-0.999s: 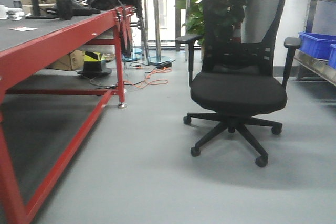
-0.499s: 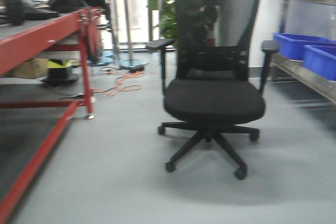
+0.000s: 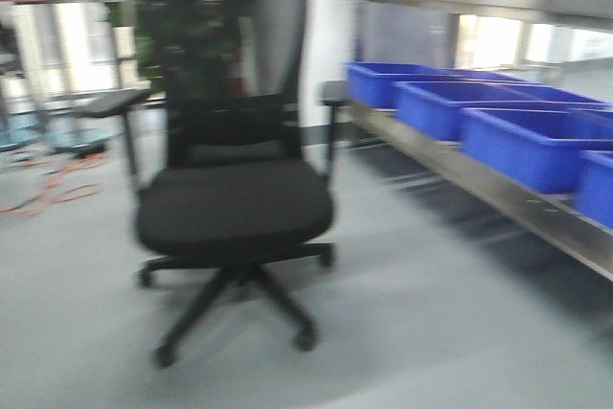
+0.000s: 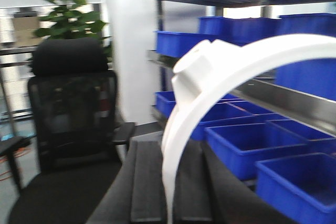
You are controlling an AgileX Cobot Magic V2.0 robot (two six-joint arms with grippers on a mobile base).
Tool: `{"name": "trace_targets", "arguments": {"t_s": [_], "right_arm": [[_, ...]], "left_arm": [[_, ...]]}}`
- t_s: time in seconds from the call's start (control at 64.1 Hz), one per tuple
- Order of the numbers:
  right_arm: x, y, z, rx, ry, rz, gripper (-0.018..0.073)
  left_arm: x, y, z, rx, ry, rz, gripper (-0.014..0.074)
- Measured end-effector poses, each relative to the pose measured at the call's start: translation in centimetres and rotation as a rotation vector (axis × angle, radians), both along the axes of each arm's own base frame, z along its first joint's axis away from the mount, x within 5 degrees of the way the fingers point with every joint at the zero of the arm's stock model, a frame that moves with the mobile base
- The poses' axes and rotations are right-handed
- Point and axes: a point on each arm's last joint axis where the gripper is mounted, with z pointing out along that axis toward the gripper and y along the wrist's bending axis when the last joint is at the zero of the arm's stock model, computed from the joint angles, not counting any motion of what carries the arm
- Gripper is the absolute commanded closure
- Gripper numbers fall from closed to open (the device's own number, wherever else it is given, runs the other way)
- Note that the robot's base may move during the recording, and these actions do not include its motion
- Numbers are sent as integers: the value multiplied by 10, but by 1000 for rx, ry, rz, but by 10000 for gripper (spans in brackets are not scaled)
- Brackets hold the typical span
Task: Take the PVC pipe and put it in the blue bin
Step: 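Drive toward the metal shelf of blue bins carrying the clamp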
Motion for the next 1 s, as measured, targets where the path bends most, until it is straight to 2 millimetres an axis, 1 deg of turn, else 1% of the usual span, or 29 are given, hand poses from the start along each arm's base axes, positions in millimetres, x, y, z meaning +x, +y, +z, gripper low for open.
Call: {"name": "trace_targets", "arguments": {"t_s": [0.999], "right_arm": [[0, 0, 0, 0, 0, 0, 727]], "left_arm": [[0, 0, 0, 0, 2, 0, 707]]}}
